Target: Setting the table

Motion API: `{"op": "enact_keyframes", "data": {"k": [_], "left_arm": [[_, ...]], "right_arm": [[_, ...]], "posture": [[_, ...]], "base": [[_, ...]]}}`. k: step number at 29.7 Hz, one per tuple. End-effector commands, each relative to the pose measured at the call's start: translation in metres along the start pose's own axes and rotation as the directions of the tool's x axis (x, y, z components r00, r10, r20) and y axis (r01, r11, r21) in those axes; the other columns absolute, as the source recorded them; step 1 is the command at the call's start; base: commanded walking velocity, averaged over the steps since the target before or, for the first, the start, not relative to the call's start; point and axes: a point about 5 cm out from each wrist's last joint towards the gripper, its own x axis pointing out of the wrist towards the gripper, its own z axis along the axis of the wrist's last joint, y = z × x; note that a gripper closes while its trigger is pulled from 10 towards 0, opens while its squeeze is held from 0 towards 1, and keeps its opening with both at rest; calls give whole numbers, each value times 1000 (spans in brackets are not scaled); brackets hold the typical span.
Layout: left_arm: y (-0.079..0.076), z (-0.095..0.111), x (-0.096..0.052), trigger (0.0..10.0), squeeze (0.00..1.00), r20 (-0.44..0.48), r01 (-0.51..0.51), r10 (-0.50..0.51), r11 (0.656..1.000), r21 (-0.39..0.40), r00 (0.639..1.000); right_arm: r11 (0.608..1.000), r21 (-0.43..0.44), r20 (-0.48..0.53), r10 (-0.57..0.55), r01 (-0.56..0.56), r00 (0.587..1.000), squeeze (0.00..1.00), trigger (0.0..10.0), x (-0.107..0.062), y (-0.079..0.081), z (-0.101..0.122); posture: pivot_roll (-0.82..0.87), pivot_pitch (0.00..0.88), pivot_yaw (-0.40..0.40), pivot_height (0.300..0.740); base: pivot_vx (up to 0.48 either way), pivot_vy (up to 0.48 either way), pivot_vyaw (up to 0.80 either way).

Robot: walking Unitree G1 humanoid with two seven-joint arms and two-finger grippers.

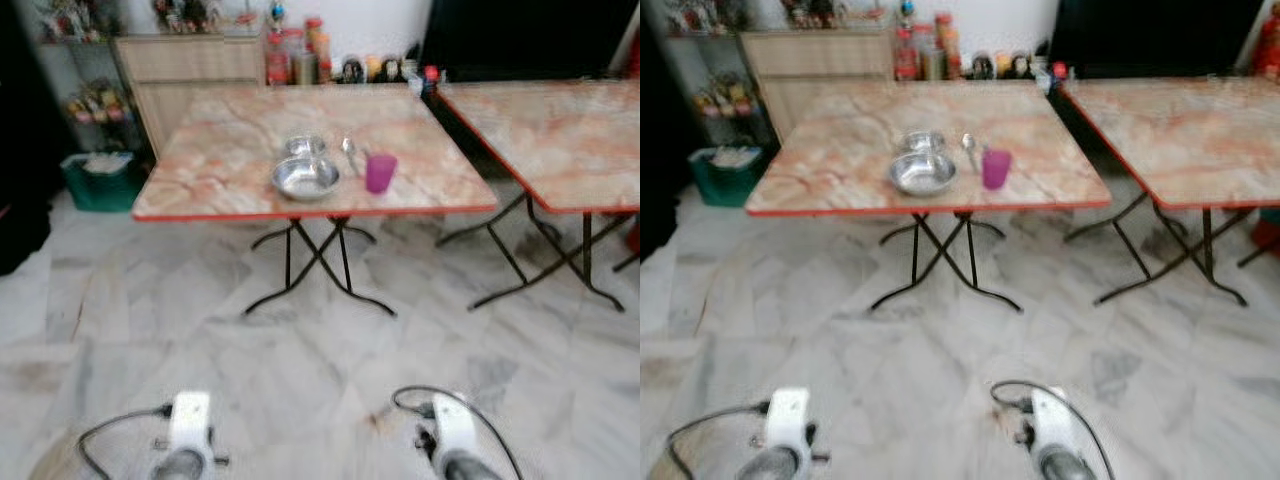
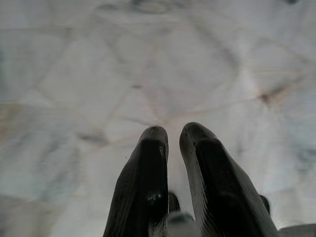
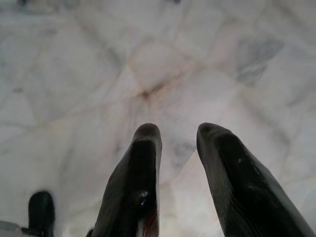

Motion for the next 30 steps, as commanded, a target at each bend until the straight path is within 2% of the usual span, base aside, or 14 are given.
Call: {"op": "enact_keyframes", "data": {"k": [1,11,14,24,30], "left_arm": [[12,-6,-2,10000,0,-29,-26,26,999,24,999],[13,-6,-2,10000,0,-28,-27,28,999,23,999],[13,-7,-2,10000,0,-32,-29,29,999,20,999],[11,-11,-3,10000,0,-45,-26,27,1000,16,999],[12,-9,-3,10000,0,-40,-37,38,999,17,998]], "right_arm": [[1000,3,29,28,-28,999,0,10000,2,12,8],[999,-30,39,31,-30,999,0,10000,3,11,12],[999,-24,44,35,-34,998,0,10000,2,11,12],[999,-14,29,36,-36,999,0,10000,1,9,7],[999,-38,33,39,-38,999,0,10000,2,9,8]], "posture": [[-12,0,-34,732],[-13,0,-36,732],[-13,0,-37,732],[-15,0,-42,732],[-19,0,-43,732]], "base": [[270,0,0],[353,0,0],[393,0,631],[386,0,0],[385,0,0]]}}
